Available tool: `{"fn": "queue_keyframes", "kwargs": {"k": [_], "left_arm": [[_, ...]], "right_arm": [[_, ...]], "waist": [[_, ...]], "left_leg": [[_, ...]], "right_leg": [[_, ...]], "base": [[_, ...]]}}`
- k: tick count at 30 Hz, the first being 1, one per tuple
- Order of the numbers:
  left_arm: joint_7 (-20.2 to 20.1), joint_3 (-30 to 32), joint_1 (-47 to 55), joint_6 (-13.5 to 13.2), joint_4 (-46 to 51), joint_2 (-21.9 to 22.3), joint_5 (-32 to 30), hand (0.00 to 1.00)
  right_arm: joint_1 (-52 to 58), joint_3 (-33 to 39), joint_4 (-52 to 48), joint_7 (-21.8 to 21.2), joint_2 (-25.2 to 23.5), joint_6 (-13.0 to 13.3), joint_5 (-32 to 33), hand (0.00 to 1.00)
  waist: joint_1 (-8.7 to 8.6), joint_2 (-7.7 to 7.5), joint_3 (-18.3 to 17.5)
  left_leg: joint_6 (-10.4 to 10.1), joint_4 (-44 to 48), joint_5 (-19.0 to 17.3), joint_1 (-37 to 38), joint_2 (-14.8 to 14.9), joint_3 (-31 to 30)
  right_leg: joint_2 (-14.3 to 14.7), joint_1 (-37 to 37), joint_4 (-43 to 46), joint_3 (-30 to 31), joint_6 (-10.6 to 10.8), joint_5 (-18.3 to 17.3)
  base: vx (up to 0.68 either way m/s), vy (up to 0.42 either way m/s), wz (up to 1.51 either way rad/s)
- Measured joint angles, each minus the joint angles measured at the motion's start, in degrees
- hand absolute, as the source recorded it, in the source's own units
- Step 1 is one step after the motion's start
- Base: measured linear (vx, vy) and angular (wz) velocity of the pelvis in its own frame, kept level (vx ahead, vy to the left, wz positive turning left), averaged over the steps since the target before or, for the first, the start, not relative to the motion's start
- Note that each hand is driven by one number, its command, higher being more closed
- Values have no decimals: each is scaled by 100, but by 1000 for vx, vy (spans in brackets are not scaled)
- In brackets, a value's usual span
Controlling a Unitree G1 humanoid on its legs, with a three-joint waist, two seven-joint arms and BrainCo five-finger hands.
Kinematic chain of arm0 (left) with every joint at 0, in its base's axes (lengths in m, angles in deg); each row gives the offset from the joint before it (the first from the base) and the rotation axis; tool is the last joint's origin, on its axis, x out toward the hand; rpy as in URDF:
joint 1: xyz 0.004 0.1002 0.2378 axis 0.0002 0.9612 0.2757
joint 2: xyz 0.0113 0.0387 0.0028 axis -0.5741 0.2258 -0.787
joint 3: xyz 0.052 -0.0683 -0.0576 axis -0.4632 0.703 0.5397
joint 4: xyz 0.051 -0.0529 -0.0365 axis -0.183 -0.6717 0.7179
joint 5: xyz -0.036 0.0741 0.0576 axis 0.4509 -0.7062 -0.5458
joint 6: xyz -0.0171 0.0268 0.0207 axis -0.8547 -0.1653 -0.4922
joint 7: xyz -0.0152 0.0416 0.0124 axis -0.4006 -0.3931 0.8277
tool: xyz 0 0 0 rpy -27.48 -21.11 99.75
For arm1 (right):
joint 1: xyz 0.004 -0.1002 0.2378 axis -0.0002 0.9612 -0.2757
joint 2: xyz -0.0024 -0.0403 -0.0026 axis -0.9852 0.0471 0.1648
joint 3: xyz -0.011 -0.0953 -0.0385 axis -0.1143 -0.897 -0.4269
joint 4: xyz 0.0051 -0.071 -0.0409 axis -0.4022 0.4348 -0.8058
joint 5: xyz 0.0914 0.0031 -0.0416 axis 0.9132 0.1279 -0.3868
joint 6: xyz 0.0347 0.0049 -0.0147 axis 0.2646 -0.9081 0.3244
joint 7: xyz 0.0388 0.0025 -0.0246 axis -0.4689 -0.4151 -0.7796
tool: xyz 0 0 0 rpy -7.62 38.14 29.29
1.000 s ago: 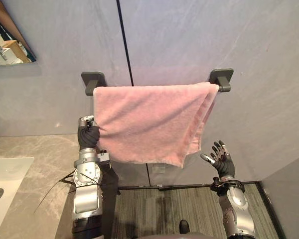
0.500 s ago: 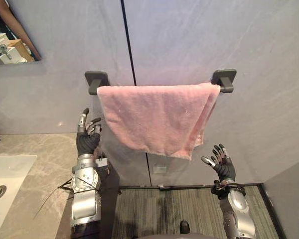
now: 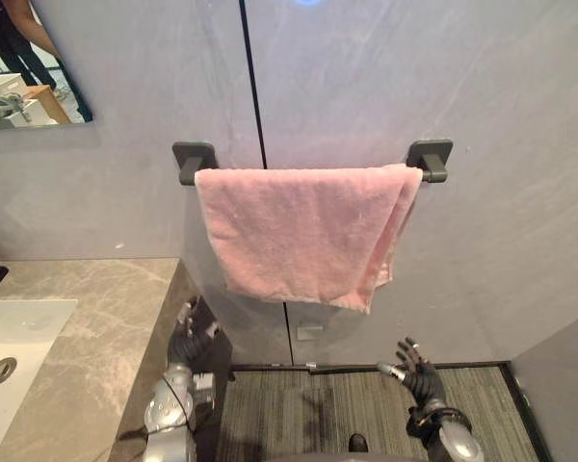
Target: Organize washtable
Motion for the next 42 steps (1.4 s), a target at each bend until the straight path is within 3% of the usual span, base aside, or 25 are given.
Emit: {"fn": "queue_keyframes", "kwargs": {"k": [2,4,5,9,13,16,18,22,24,26,29,33,36,42], "left_arm": [[-426,-108,311,98,-9,-34,84,0],[-1121,-558,750,168,123,-351,361,0],[-1262,-711,872,171,239,-464,407,0],[-2019,-1941,1359,89,1010,-1597,1287,0],[-2391,-2415,1446,-123,1519,-2827,2749,0],[-2458,-2624,1295,-246,1970,-3807,3857,0],[-2442,-2762,1064,-308,2190,-3998,4349,0],[-2107,-2979,466,-608,2431,-3760,5219,0],[-1584,-3036,116,-734,2454,-3313,5539,0],[-1270,-3067,-102,-823,2454,-2840,5547,0],[-750,-3082,-371,-925,2318,-2175,5189,0],[-372,-3007,-848,-965,1519,-1634,4450,0],[-172,-2851,-1271,-955,1050,-1386,3999,0],[130,-2443,-2101,-953,457,-1317,3338,0]], "right_arm": [[409,-436,-613,-417,104,-160,-104,0],[810,-975,-1447,-1095,368,-253,-68,0],[868,-1095,-1629,-1227,434,-262,-36,0],[928,-1505,-2148,-1763,884,-171,711,0],[690,-1792,-2297,-1948,1616,6,1795,0],[234,-2023,-2692,-1954,2255,279,2442,0],[17,-2068,-2865,-1927,2435,474,2734,0],[-432,-2413,-2900,-1685,2576,796,3215,0],[-826,-2706,-2888,-1378,2428,1025,3257,0],[-1079,-2926,-2768,-1186,2308,1060,3223,0],[-1437,-3059,-2247,-835,1996,1064,2871,0],[-2034,-3033,-1661,-488,1658,1054,2456,0],[-2400,-3010,-1505,-285,1585,1022,2312,0],[-3044,-2655,-1319,-61,1496,1022,2091,0]], "waist": [[35,2,-56],[81,-9,-134],[81,-2,-150],[66,-45,-168],[22,-46,-116],[-59,-102,-91],[-55,-126,-89],[-46,-186,-61],[-54,-225,-25],[-49,-241,8],[-27,-247,16],[15,-255,65],[55,-201,132],[67,-198,150]], "left_leg": [[-49,45,-81,4,50,28],[-98,116,-197,-11,121,50],[-104,126,-206,-21,135,50],[-130,203,-192,-67,142,-42],[-113,284,-199,15,130,-72],[-120,287,-277,15,106,-96],[-117,289,-277,20,87,-129],[-96,294,-252,45,63,-207],[-87,295,-248,67,47,-213],[-80,294,-251,69,34,-222],[-54,290,-267,74,8,-227],[-43,278,-269,34,-40,-229],[-20,274,-252,-9,-65,-228],[-10,272,-243,-308,-69,-213]], "right_leg": [[-3,26,10,-116,-25,-18],[44,72,7,-148,-49,-55],[54,69,6,-161,-47,-63],[90,80,20,-230,-44,-66],[85,174,21,-241,-38,-70],[84,179,20,-242,-60,-102],[72,191,21,-242,-60,-102],[54,256,22,-266,-53,-98],[21,282,24,-263,-32,-84],[8,259,107,-266,3,-133],[-2,204,238,-263,-17,-186],[-45,147,270,-258,-15,-198],[-71,58,270,-257,-4,-187],[-71,-233,229,-252,0,-134]], "base": [[-19,-10,-7],[-25,-25,-6],[0,0,0],[8,-9,7],[5,3,3],[-40,3,1],[-9,5,2],[-6,5,4],[0,0,0],[1,5,2],[0,2,1],[0,0,0],[22,9,0],[0,0,0]]}}
